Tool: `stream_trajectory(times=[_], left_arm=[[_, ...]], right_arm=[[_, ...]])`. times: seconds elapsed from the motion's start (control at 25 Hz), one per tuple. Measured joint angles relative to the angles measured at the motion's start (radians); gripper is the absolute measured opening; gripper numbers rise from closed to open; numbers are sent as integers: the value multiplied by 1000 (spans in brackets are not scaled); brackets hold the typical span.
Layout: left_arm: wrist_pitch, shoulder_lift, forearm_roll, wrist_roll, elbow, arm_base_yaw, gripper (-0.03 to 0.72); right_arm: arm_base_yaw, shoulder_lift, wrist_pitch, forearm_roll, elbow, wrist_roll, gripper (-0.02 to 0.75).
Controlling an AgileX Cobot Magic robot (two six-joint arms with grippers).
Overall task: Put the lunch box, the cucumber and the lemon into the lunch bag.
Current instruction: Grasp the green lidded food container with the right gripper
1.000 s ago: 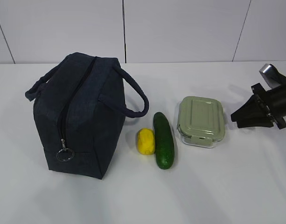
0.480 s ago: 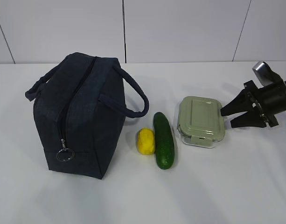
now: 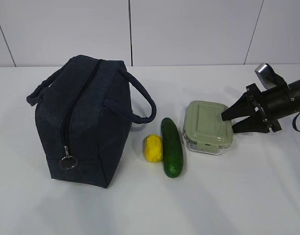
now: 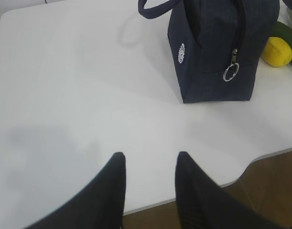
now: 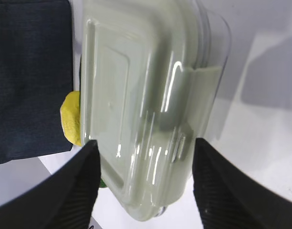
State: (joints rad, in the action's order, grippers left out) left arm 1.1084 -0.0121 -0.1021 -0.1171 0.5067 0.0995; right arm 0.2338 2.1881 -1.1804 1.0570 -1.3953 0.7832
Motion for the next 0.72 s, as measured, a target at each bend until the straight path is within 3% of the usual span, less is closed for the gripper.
stream_trajectory(times=[0.72], left_arm=[[0, 0, -4, 0, 0, 0, 239]], right_arm=[[-6, 37, 2, 34, 0, 11, 463]])
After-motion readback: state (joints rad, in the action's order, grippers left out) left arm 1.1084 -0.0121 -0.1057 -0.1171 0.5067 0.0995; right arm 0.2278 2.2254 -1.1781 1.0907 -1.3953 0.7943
